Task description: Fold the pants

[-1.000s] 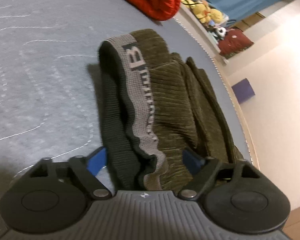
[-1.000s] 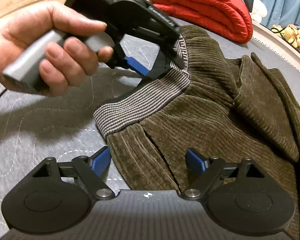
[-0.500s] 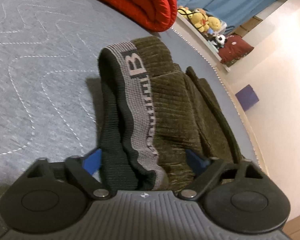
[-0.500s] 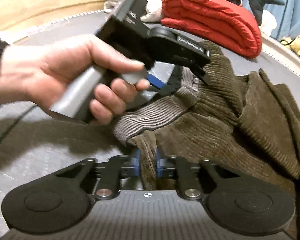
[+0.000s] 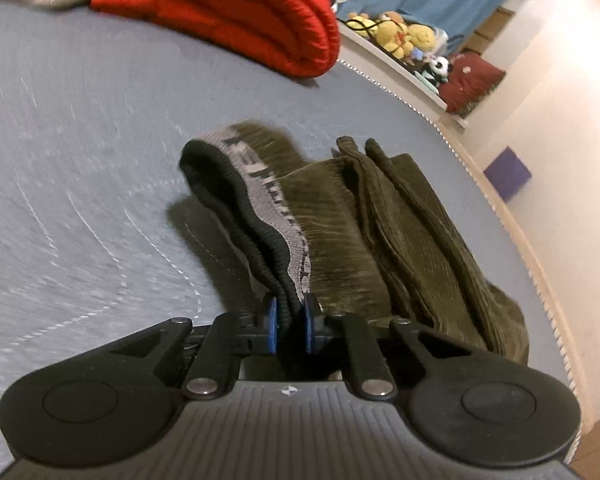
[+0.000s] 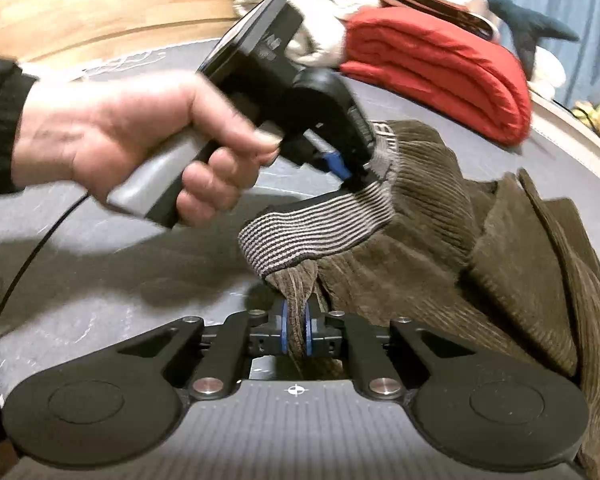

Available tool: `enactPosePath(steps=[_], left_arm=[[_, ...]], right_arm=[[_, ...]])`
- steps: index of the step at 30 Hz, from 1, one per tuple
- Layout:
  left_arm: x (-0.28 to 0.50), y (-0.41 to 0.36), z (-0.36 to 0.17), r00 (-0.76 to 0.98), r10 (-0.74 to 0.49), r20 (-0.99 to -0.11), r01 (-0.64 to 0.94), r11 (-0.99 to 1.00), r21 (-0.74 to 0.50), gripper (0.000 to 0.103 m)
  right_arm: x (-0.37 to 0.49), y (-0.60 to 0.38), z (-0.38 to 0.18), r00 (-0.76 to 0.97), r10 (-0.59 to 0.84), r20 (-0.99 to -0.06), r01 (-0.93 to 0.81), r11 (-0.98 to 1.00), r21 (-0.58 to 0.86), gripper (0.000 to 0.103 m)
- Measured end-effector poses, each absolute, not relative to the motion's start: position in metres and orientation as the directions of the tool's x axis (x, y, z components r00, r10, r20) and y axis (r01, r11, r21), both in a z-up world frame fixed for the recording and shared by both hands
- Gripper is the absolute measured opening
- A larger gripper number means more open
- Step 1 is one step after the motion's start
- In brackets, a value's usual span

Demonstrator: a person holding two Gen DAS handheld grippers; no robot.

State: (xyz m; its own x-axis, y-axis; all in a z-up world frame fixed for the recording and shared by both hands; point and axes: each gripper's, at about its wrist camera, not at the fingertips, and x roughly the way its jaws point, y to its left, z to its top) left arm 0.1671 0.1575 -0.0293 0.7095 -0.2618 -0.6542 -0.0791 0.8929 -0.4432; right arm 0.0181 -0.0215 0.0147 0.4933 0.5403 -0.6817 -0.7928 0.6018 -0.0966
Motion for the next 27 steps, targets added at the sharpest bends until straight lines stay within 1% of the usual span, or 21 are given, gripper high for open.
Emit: enactPosePath(steps=[4, 10, 17, 21, 23, 24, 25, 26, 27], left_arm=[[0.141, 0.17, -0.014, 0.722, -0.224, -0.654, -0.094, 0.906, -0.413, 0.013], [0.098, 0.208, 0.013, 0.726, -0.156, -0.67, -0.138, 0.921, -0.363, 0.012], [0.047, 0.267, 0.038, 0.679, -0.054, -0.732, -0.242, 0.925, -0.293, 0.012], [0.036, 0.275, 0.032, 0.613, 0.007, -0.79, -0.246, 0.952, -0.182, 0.014], [0.032, 0.268, 0.034, 0.587, 0.114, -0.802, -0.265, 0.963, -0.056, 0.016], [0.029, 0.264, 0.039, 0.593, 0.146, -0.792, -0.261, 0.965, -0.017, 0.02], [0.027, 0.261, 0.045, 0.606, 0.146, -0.782, -0.257, 0.966, -0.018, 0.025], [0.025, 0.259, 0.052, 0.62, 0.135, -0.773, -0.253, 0.967, -0.034, 0.027], [0.023, 0.255, 0.06, 0.635, 0.122, -0.763, -0.248, 0.967, -0.051, 0.028]], right_arm=[[-0.001, -0.008, 0.022, 0.46, 0.57, -0.681, -0.838, 0.532, -0.12, 0.007], [-0.03, 0.025, 0.037, 0.404, 0.636, -0.657, -0.884, 0.455, -0.104, 0.007], [-0.073, 0.081, 0.058, 0.305, 0.721, -0.623, -0.941, 0.331, -0.077, 0.007], [-0.089, 0.111, 0.064, 0.289, 0.729, -0.621, -0.949, 0.301, -0.089, 0.008], [-0.084, 0.118, 0.058, 0.29, 0.697, -0.656, -0.944, 0.322, -0.075, 0.014], [-0.082, 0.12, 0.054, 0.288, 0.677, -0.677, -0.942, 0.326, -0.075, 0.022], [-0.083, 0.119, 0.052, 0.303, 0.662, -0.685, -0.939, 0.332, -0.094, 0.025], [-0.082, 0.116, 0.052, 0.325, 0.656, -0.682, -0.932, 0.344, -0.114, 0.036], [-0.081, 0.111, 0.056, 0.335, 0.655, -0.678, -0.927, 0.356, -0.113, 0.045]])
